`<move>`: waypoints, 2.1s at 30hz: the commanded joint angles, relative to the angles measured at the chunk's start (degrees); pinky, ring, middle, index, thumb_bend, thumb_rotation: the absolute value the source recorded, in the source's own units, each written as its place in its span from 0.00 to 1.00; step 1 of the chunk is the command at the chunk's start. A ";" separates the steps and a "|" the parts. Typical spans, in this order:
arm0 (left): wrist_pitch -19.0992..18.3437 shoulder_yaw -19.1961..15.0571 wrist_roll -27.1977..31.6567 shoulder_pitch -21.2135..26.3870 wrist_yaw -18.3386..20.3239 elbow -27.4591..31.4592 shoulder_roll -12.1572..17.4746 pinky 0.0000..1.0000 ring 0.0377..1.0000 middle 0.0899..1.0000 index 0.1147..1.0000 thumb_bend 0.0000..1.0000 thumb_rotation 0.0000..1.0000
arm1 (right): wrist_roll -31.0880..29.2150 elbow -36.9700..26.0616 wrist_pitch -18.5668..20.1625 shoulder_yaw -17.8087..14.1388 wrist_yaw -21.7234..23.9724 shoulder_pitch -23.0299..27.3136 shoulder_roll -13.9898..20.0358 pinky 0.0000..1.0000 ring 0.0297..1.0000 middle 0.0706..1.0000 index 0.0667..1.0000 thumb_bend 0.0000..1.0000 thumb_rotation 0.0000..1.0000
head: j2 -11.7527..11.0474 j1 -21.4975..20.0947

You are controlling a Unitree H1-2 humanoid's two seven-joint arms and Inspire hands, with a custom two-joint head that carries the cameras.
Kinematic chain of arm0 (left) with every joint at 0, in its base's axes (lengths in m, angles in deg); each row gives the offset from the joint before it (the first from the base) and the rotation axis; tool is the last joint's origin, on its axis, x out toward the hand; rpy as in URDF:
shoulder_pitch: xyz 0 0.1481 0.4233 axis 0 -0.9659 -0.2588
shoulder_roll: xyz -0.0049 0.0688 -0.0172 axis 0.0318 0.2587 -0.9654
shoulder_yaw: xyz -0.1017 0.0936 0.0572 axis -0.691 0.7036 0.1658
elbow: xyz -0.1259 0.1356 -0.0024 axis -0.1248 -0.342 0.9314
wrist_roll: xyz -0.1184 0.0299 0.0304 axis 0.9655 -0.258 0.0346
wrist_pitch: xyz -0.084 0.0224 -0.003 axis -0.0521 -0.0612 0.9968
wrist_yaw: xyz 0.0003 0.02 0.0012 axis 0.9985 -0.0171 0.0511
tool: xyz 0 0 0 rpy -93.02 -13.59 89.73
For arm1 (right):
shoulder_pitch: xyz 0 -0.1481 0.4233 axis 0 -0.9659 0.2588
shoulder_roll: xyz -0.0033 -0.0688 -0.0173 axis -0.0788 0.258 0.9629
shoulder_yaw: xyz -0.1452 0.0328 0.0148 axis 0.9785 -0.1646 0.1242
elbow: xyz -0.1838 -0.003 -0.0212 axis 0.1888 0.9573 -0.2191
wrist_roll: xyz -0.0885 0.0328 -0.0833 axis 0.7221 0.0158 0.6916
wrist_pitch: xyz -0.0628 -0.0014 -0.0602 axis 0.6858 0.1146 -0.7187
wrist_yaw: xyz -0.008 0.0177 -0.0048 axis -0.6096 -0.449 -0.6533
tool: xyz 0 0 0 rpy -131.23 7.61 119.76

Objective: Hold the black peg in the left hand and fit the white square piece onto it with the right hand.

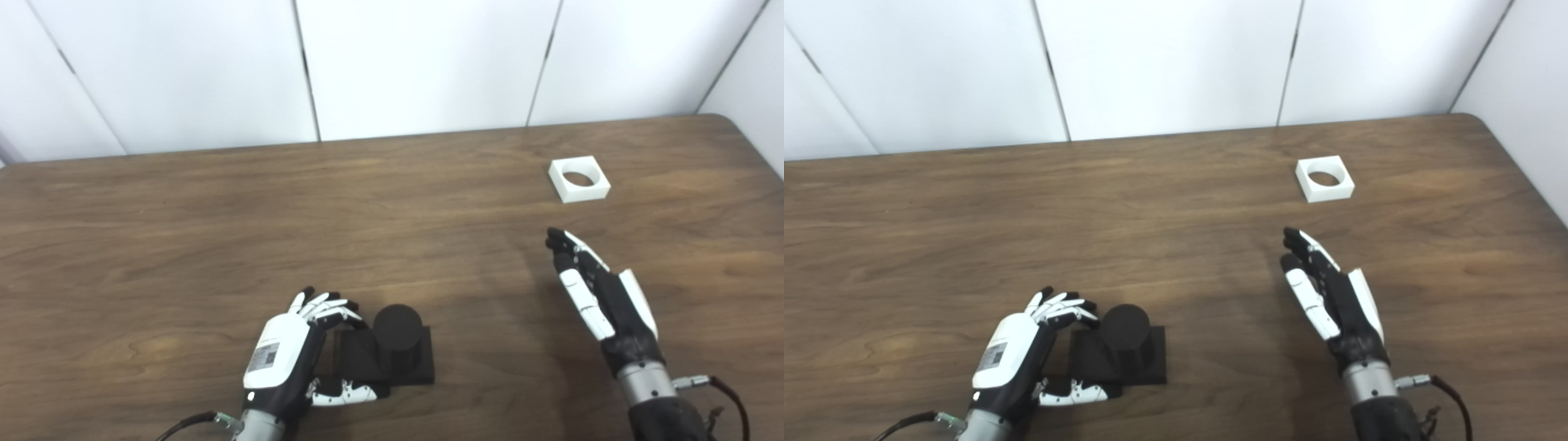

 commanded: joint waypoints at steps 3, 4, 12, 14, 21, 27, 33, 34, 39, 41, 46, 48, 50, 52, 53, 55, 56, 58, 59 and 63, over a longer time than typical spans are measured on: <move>0.32 0.33 -1.00 -0.76 2.73 -0.46 1.42 0.99 0.86 0.76 0.42 0.52 0.05 | 2.76 -3.24 2.85 -2.53 2.51 6.50 4.87 0.80 0.83 0.83 0.79 0.69 0.26 | -0.27 -0.87; 0.37 0.29 -1.05 -0.73 2.67 -0.52 1.44 0.99 0.86 0.76 0.42 0.52 0.05 | 2.86 -3.45 3.74 -2.99 3.21 7.53 5.79 0.85 0.86 0.83 0.77 0.71 0.20 | -0.39 -1.35; 1.46 -0.04 -1.16 -0.56 2.59 -1.05 1.60 0.99 0.86 0.76 0.42 0.52 0.05 | 7.30 0.85 8.86 -5.17 10.51 19.16 18.16 0.85 0.89 0.87 0.75 0.81 0.12 | -0.74 -3.67; 1.62 -0.04 -1.27 -0.52 2.59 -1.19 1.49 0.99 0.86 0.76 0.42 0.52 0.05 | 7.39 3.48 8.74 -5.18 11.17 21.44 19.92 0.83 0.88 0.87 0.74 0.82 0.11 | -0.92 -3.70; 1.51 0.28 -2.20 -0.52 2.79 -1.21 1.34 0.99 0.86 0.76 0.42 0.52 0.05 | 9.92 13.22 7.75 -3.10 12.83 27.82 23.94 0.86 0.90 0.88 0.77 0.83 0.14 | -1.01 -2.61; 1.81 0.53 -2.38 -0.51 2.68 -1.56 1.15 0.98 0.85 0.75 0.42 0.52 0.05 | 14.02 19.52 7.03 0.62 13.32 31.11 25.67 0.85 0.92 0.90 0.83 0.80 0.16 | -1.12 -2.53; 1.64 0.70 -2.59 -0.56 2.71 -1.55 0.82 0.97 0.85 0.75 0.42 0.52 0.05 | 15.32 27.48 3.76 3.33 12.71 35.76 27.07 0.84 0.94 0.90 0.83 0.83 0.15 | -1.19 -1.67; 1.60 0.73 -2.65 -0.57 2.72 -1.53 0.78 0.97 0.85 0.75 0.42 0.52 0.05 | 15.57 29.02 2.87 3.69 12.55 36.55 27.29 0.84 0.94 0.90 0.83 0.84 0.14 | -1.20 -1.55; 1.07 0.97 -2.91 -0.64 3.18 -1.32 0.60 0.98 0.85 0.76 0.42 0.52 0.05 | 17.32 33.60 1.51 5.81 12.51 39.18 28.21 0.87 0.94 0.90 0.81 0.85 0.15 | -1.16 -1.17; 1.13 1.10 -3.09 -0.72 3.04 -1.35 0.54 0.98 0.85 0.76 0.42 0.52 0.05 | 17.95 35.62 1.41 6.72 12.55 40.34 28.36 0.87 0.94 0.90 0.81 0.86 0.15 | -1.17 -1.04; 0.93 1.18 -3.46 -0.75 3.17 -1.25 0.31 0.98 0.85 0.76 0.42 0.52 0.05 | 19.21 37.90 1.41 8.45 13.43 42.03 28.84 0.90 0.95 0.90 0.81 0.87 0.17 | -1.16 -0.88; 0.82 1.21 -3.58 -0.76 3.34 -1.16 0.22 0.98 0.85 0.76 0.42 0.52 0.05 | 19.73 38.01 1.89 9.17 13.99 42.54 29.10 0.91 0.96 0.91 0.82 0.87 0.19 | -1.17 -0.80; 0.77 1.21 -3.51 -0.77 3.42 -1.08 0.12 0.98 0.85 0.76 0.42 0.52 0.05 | 20.82 38.36 2.03 10.33 14.80 43.16 29.60 0.92 0.96 0.92 0.82 0.86 0.19 | -1.16 -0.79; 0.77 1.19 -3.45 -0.78 3.42 -1.06 0.01 0.98 0.85 0.76 0.42 0.52 0.05 | 21.84 38.68 1.83 11.29 15.39 43.66 30.02 0.94 0.97 0.93 0.82 0.87 0.17 | -1.15 -0.76; 0.69 1.17 -3.49 -0.80 3.45 -0.99 -0.07 0.98 0.86 0.76 0.42 0.52 0.05 | 22.33 38.86 1.77 11.81 15.78 43.96 30.26 0.95 0.97 0.93 0.82 0.87 0.17 | -1.14 -0.71; 0.52 1.15 -3.60 -0.84 3.47 -0.86 -0.27 0.98 0.86 0.76 0.42 0.52 0.05 | 23.37 39.29 1.59 12.80 16.44 44.58 30.72 0.98 0.98 0.94 0.82 0.87 0.16 | -1.06 -0.66; 0.50 1.16 -3.63 -0.86 3.44 -0.82 -0.34 0.98 0.86 0.76 0.42 0.52 0.05 | 23.80 39.66 1.36 13.11 16.57 44.81 30.89 0.98 0.98 0.94 0.81 0.87 0.16 | -1.01 -0.58; 0.56 1.17 -3.61 -0.86 3.42 -0.82 -0.44 0.98 0.86 0.76 0.42 0.52 0.05 | 24.76 40.05 1.28 13.66 17.04 45.31 31.10 0.99 0.99 0.94 0.79 0.88 0.15 | -1.06 -0.46; 0.54 1.19 -3.71 -0.85 3.43 -0.76 -0.53 0.98 0.86 0.76 0.42 0.52 0.05 | 25.23 40.27 1.36 13.92 17.45 45.62 31.18 0.99 0.99 0.94 0.78 0.88 0.15 | -0.97 -0.36; 0.72 1.24 -3.79 -0.83 3.19 -0.79 -0.82 0.98 0.86 0.76 0.42 0.52 0.05 | 26.17 41.21 0.85 14.54 18.08 46.48 31.41 0.99 0.99 0.94 0.76 0.88 0.14 | -1.02 -0.12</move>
